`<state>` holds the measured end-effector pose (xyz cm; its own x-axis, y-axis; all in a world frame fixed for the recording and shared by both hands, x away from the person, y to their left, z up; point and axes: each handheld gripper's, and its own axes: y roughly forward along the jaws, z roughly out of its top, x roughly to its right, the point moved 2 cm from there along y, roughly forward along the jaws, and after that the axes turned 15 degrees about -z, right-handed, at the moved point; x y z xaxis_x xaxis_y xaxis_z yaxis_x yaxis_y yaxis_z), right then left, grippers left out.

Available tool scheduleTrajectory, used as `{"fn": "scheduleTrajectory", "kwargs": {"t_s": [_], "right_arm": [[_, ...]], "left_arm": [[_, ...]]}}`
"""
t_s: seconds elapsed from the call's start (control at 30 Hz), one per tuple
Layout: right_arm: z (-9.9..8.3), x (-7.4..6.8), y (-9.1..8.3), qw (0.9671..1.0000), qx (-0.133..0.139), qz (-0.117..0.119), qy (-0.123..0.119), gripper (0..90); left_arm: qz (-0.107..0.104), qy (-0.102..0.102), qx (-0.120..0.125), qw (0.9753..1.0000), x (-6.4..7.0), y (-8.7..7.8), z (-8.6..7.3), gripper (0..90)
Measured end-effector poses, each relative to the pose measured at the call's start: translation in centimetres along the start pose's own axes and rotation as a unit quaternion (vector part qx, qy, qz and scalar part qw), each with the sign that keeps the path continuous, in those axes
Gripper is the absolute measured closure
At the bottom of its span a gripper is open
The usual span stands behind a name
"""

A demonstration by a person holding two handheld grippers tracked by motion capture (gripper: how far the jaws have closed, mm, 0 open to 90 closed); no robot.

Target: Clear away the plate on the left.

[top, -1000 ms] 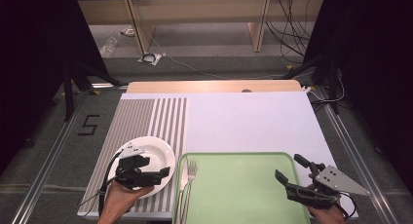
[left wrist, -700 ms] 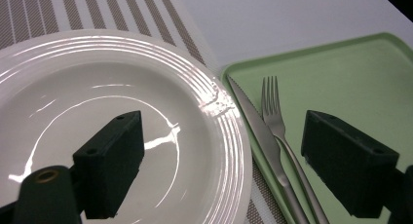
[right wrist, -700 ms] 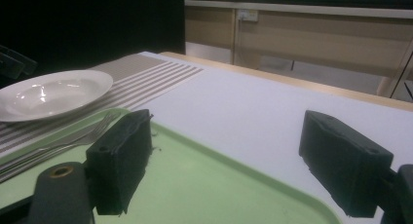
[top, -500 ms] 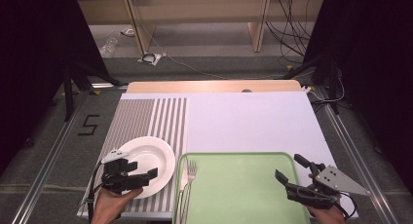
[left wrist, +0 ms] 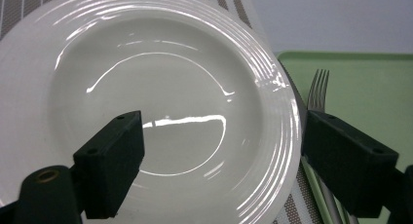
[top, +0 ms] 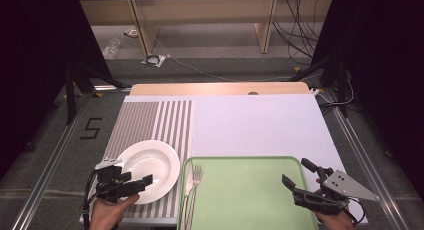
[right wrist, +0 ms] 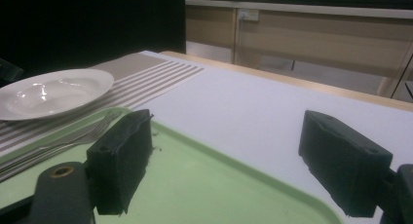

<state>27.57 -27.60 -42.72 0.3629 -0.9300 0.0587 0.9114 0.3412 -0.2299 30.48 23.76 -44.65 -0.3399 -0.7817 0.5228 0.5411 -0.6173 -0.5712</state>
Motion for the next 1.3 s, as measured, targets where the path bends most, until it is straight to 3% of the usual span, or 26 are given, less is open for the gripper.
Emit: {"fn": "scheduleTrajectory", "kwargs": {"t_s": [0.3,0.6,0.77,0.87,0.93,1.03,1.2,1.3], "right_arm": [[0.0,0.1,0.0,1.0000,0.000,-0.001,0.003,20.6],[-0.1,0.0,-0.1,1.0000,0.000,-0.002,-0.002,20.6],[-0.1,0.0,-0.1,1.0000,-0.001,-0.003,-0.001,20.5],[0.0,0.0,-0.1,1.0000,0.000,-0.003,-0.002,20.6],[0.0,-0.1,-0.1,1.0000,-0.001,-0.003,-0.003,20.6],[0.0,-0.2,-0.1,1.0000,-0.001,-0.001,-0.004,20.6],[0.0,-0.2,-0.1,1.0000,-0.002,-0.001,-0.003,20.6],[0.0,-0.3,0.0,1.0000,-0.003,-0.001,-0.005,20.6]], "left_arm": [[0.010,-0.056,0.017,0.9982,-1.5,-0.8,-0.4,16.2],[0.026,-0.082,0.034,0.9957,-2.7,-2.1,-0.7,16.3],[0.049,-0.091,0.052,0.9933,-3.0,-2.9,-0.9,16.3],[0.049,-0.104,0.059,0.9916,-3.2,-3.2,-1.2,16.2],[0.046,-0.118,0.064,0.9899,-3.3,-3.4,-1.4,16.2],[0.032,-0.149,0.078,0.9852,-3.7,-3.8,-1.6,16.1],[0.021,-0.195,0.103,0.9751,-4.4,-4.2,-2.1,16.2],[0.015,-0.214,0.111,0.9704,-4.4,-4.0,-2.4,16.2]]}}
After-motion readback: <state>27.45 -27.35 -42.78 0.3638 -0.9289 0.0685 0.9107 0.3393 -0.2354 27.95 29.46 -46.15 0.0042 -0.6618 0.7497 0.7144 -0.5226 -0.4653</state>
